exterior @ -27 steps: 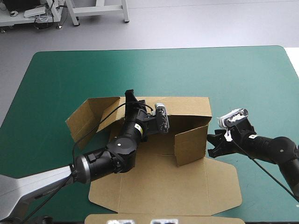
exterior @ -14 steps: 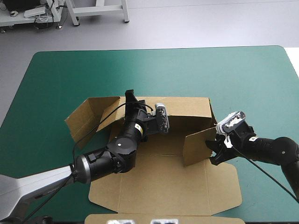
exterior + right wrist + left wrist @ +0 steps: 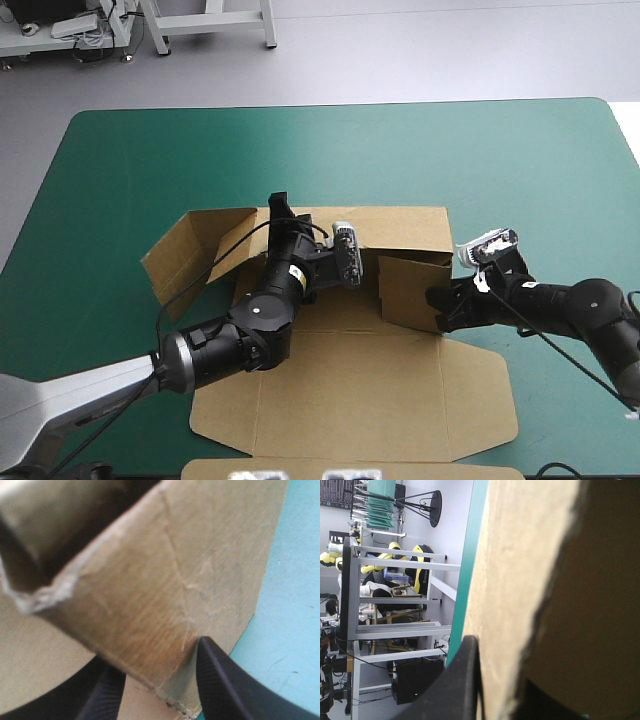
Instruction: Fold the box
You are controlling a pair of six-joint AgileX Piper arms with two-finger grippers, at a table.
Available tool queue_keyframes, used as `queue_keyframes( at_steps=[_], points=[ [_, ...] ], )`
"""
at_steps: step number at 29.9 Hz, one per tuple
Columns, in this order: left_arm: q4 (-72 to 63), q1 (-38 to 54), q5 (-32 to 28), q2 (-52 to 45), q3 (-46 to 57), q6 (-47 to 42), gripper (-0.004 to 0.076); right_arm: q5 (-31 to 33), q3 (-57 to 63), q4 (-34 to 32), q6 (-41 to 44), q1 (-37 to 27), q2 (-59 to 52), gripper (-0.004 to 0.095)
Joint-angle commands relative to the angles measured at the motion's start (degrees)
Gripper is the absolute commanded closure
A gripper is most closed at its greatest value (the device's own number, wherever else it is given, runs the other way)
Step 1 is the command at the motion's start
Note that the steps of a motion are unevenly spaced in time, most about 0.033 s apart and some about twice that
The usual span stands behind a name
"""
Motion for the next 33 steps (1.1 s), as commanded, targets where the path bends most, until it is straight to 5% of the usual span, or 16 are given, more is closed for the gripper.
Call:
queue_keyframes(
  at_steps=[1, 5, 11, 21, 25, 30, 33],
  points=[
    [-1.7, -0.6, -1.9, -1.2, -0.9, -0.9, 0.0733, -5.5, -1.8, 4.4, -0.6, 0.1, 1.4, 0.0501],
    [-1.7, -0.6, -2.1, -1.2, -0.9, -0.9, 0.0733, -8.7, -1.8, 7.3, -0.6, 0.1, 2.6, 0.0564],
    [-1.7, -0.6, -2.5, -1.2, -0.9, -0.9, 0.0733, -10.5, -1.8, 7.2, -2.1, 0.1, 2.8, 0.092],
    [-1.7, -0.6, -2.5, -1.2, -0.9, -0.9, 0.072, -8.5, -1.8, 6.7, -3.5, 0.2, 2.8, 0.0915],
    [-1.5, -0.6, -2.5, -1.2, -0.9, -0.9, 0.0598, -8.5, -1.8, 6.1, -3.5, 0.2, 2.8, 0.0915],
    [-1.5, -0.6, -3.3, -1.2, -0.9, -2.2, 0.0341, -8.5, -1.8, 5.9, -3.5, 0.2, 2.8, 0.0915],
    [-0.9, -0.6, -3.7, -1.2, -0.9, -4.1, 0.0321, -8.1, -1.8, 5.9, -3.5, 0.2, 2.8, 0.0917]
  ],
)
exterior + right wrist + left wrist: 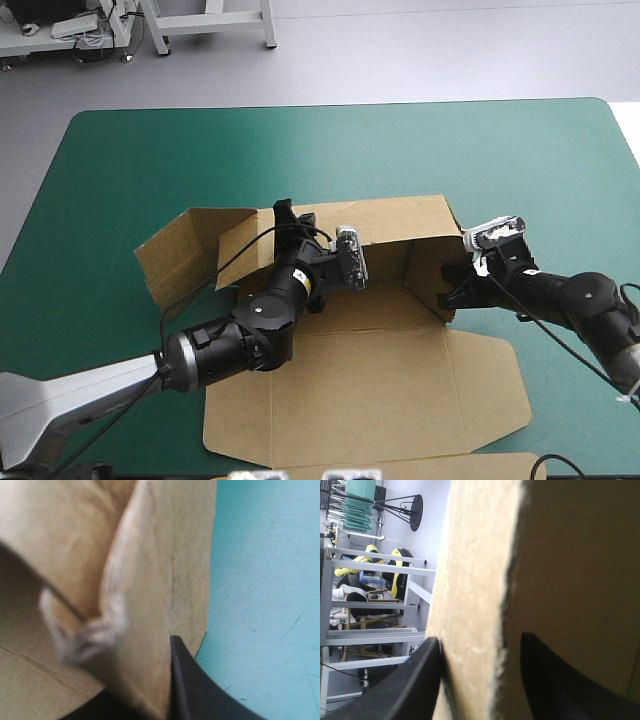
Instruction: Fold the box
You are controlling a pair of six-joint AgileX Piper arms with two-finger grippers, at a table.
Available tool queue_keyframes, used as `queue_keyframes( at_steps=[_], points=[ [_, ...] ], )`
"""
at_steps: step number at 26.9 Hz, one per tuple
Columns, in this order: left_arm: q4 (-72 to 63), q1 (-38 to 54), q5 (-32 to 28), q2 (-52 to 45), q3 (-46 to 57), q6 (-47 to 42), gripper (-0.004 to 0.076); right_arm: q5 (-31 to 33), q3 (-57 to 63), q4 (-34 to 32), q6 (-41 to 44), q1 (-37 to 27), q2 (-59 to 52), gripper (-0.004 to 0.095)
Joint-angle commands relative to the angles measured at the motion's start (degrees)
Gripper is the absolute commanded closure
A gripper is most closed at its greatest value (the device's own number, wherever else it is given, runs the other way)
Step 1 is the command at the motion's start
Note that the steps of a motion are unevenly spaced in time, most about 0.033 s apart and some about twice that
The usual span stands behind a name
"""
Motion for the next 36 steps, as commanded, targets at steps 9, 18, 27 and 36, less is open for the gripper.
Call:
queue_keyframes(
  at_steps=[9, 18, 27, 36],
  points=[
    [7.1, -3.9, 0.0, -1.9, -1.0, -3.9, 0.0321, 1.2, -1.5, 1.6, 0.4, 0.1, -0.6, 0.0917],
    [9.2, -11.7, 3.7, -3.6, -1.0, -6.4, 0.0322, 1.3, -1.5, 1.4, 0.4, 0.1, -0.4, 0.0917],
    [14.6, -20.9, 8.5, -8.6, -1.0, -12.0, 0.0322, 1.3, -1.5, 1.4, 0.4, 0.1, -0.4, 0.0917],
    [26.9, -22.8, 10.0, -18.1, -1.0, -26.1, 0.0732, -0.2, -1.5, 1.4, 0.4, 0.1, -0.4, 0.0915]
  ],
)
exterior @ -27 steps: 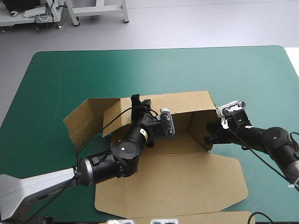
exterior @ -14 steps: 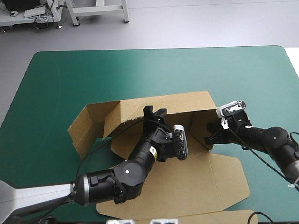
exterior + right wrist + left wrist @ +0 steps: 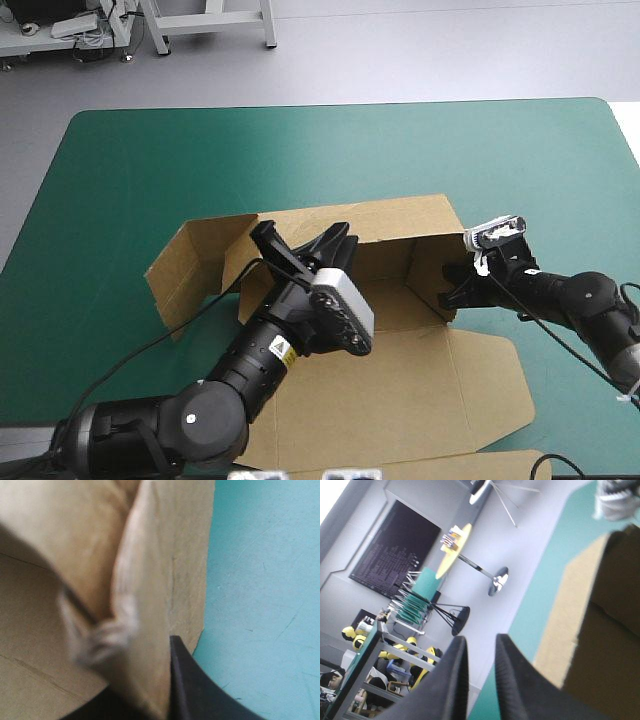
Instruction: Fold the box
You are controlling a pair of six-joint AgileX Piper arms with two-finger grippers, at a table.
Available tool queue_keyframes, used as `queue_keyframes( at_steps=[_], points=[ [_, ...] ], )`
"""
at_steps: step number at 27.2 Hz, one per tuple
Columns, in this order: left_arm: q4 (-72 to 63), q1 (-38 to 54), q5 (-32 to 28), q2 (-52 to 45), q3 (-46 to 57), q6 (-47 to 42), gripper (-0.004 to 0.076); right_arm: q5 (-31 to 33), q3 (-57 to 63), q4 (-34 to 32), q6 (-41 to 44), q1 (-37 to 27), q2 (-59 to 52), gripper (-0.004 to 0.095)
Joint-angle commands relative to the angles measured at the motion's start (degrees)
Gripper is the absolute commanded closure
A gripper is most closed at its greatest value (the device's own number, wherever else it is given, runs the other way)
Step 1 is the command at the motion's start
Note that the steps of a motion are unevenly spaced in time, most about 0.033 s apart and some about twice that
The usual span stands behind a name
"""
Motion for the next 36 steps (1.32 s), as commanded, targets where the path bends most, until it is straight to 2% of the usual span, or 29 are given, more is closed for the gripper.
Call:
queue_keyframes(
  at_steps=[1, 5, 6, 9, 12, 16, 18, 22, 24, 31, 36],
  points=[
    [8.0, 0.0, 1.5, -4.8, -2.3, -5.8, 0.0727, 0.1, -1.5, 1.8, 0.6, 0.1, -0.5, 0.0915],
    [4.2, 6.6, 0.7, -5.9, -6.9, -5.8, 0.0727, 0.1, -1.5, 1.8, 0.7, 0.1, -0.5, 0.0917],
    [0.6, 10.4, -0.8, -6.0, -9.3, -5.6, 0.0727, 0.1, -1.5, 1.8, 1.2, 0.1, -0.5, 0.0917],
    [-14.1, 26.2, -10.8, -6.2, -16.3, -0.3, 0.0727, 0.2, -1.5, 1.8, 1.9, 0.1, -0.5, 0.0915],
    [-22.6, 36.6, -16.5, -6.2, -18.6, 2.6, 0.0727, 0.3, -1.5, 1.8, 2.1, 0.1, -0.5, 0.0915],
    [-37.2, 50.2, -19.9, -6.2, -19.7, 9.1, 0.0727, 0.5, -1.6, 1.8, 6.0, 0.1, -0.5, 0.0915],
    [-46.5, 56.8, -20.5, -6.2, -19.7, 15.2, 0.0727, 0.8, -1.6, 1.8, 7.1, 0.1, -0.5, 0.0914],
    [-63.2, 68.0, -18.1, -5.0, -19.7, 29.1, 0.0727, 1.4, -2.8, 0.9, 9.1, 0.1, -0.5, 0.0914],
    [-71.7, 73.8, -15.9, -4.1, -19.7, 34.0, 0.0727, 3.5, -5.3, -2.8, 13.3, 0.1, -0.2, 0.0914],
    [-93.2, 90.1, -4.5, 0.5, -19.7, 47.0, 0.0727, 19.9, -22.2, -21.1, 36.0, 0.1, 5.4, 0.0914],
    [-104.8, 96.9, 3.0, 3.5, -19.7, 53.5, 0.0727, 30.0, -34.3, -26.2, 42.7, 0.1, 13.2, 0.0915]
  ],
)
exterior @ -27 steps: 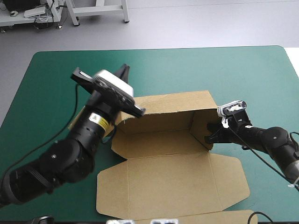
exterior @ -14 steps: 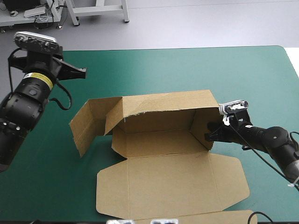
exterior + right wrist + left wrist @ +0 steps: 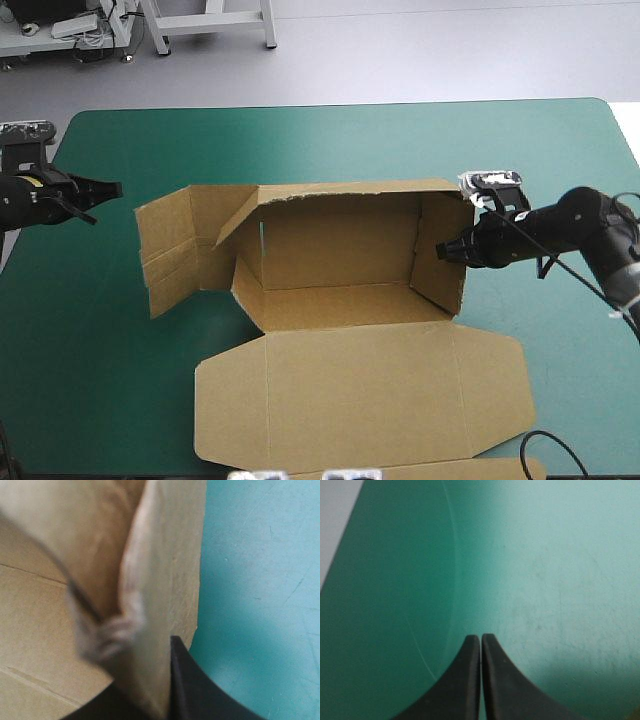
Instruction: Fold the box
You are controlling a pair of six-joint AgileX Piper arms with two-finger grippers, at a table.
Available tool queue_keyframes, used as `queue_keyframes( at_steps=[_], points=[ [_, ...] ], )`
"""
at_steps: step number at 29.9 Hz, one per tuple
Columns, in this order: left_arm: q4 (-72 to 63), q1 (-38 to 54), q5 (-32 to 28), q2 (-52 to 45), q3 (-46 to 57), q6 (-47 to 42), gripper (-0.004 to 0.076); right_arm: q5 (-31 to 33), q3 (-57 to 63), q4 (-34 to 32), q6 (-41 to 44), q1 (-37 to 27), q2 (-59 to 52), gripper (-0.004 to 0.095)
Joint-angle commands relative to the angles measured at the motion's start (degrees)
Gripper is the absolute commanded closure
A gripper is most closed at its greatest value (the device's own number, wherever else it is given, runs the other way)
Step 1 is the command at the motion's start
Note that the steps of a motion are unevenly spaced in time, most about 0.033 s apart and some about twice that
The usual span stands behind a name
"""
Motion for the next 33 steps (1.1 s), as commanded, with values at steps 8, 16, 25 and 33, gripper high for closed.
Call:
queue_keyframes(
  at_steps=[8, 16, 25, 33],
  points=[
    [-10.9, 5.1, 8.1, 2.5, -1.8, 6.3, 0.0727, 8.0, -20.0, -0.1, 9.2, 0.1, 15.6, 0.0906],
    [-11.1, 5.1, 8.3, 2.8, -1.8, 6.3, 0.0732, 5.5, -24.4, -0.4, 10.8, 0.1, 23.7, 0.0666],
    [-12.1, 5.1, 8.5, 2.8, -1.8, 6.3, 0.0733, -1.5, -24.9, -4.6, 7.6, 2.3, 23.4, 0.0503],
    [-12.6, 5.1, 8.6, 2.8, -1.8, 7.2, 0.0733, 2.8, -34.7, -8.0, 10.2, 2.3, 19.6, 0.0503]
  ],
)
